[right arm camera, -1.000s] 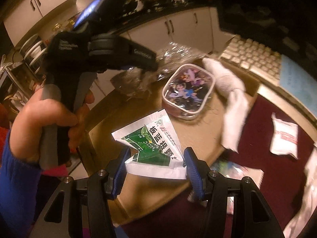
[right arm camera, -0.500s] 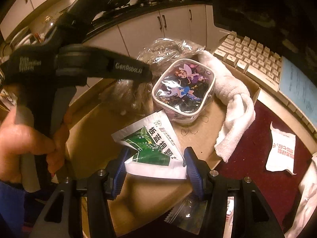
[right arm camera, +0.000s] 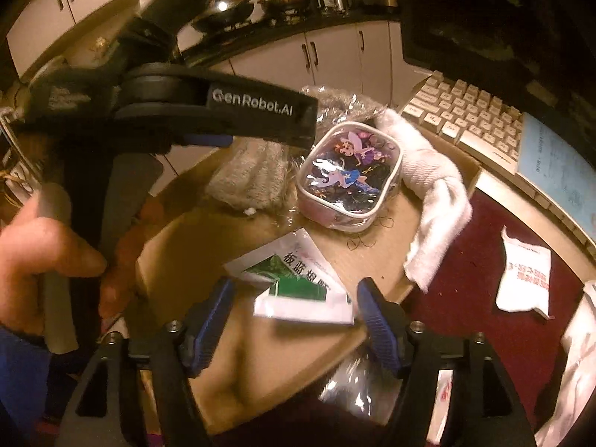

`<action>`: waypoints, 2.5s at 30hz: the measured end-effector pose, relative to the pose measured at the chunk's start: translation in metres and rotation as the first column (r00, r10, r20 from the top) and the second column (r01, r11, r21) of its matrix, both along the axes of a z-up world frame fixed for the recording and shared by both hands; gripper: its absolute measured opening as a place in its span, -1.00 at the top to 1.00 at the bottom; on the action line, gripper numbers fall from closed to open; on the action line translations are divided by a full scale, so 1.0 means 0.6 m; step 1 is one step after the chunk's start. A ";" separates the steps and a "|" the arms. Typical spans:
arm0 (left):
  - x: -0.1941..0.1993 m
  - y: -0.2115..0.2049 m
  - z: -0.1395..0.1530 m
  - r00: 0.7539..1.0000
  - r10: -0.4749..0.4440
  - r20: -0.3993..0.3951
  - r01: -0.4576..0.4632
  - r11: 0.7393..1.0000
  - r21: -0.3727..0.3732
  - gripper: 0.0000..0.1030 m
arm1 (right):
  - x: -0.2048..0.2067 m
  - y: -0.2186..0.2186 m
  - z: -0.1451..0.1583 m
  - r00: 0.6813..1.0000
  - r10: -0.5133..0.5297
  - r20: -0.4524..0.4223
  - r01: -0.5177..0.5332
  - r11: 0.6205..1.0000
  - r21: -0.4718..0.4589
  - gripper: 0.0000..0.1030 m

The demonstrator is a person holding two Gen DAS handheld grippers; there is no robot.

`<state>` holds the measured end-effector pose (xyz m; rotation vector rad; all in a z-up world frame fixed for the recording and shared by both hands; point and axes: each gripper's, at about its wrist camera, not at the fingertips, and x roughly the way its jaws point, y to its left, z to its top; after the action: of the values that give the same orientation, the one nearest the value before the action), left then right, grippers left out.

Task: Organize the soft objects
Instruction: 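Release the grey bag with left tool while right tool drops the green packet in the box, then move left tool toward the snack packet on the red cloth, then grasp the Dole snack packet with left tool while right tool reaches the white gauze pack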

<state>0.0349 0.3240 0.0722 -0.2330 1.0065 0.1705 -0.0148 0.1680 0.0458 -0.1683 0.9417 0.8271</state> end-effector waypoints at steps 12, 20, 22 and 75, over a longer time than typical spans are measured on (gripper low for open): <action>-0.074 -0.088 0.029 0.990 -0.128 0.055 0.123 0.988 0.090 -0.76 | -0.044 -0.148 0.033 0.989 -0.145 -0.002 0.143 0.977 0.159 -0.76; -0.118 -0.162 0.045 0.972 -0.220 0.084 0.213 0.973 0.087 -0.83 | -0.061 -0.266 0.031 0.961 -0.272 -0.044 0.275 0.942 0.190 -0.88; -0.126 -0.188 0.046 0.963 -0.256 0.083 0.249 0.964 0.093 -0.84 | -0.066 -0.290 0.028 0.954 -0.293 -0.054 0.298 0.935 0.192 -0.92; -0.096 -0.411 -0.078 0.668 -0.730 -0.144 0.702 0.682 -0.205 -0.85 | -0.061 -0.467 -0.023 0.835 -0.530 -0.148 0.550 0.814 0.187 -0.98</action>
<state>-0.0228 0.0776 0.0256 0.0855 1.2620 -0.6219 -0.0512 -0.1119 0.0322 0.3298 0.9083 0.4009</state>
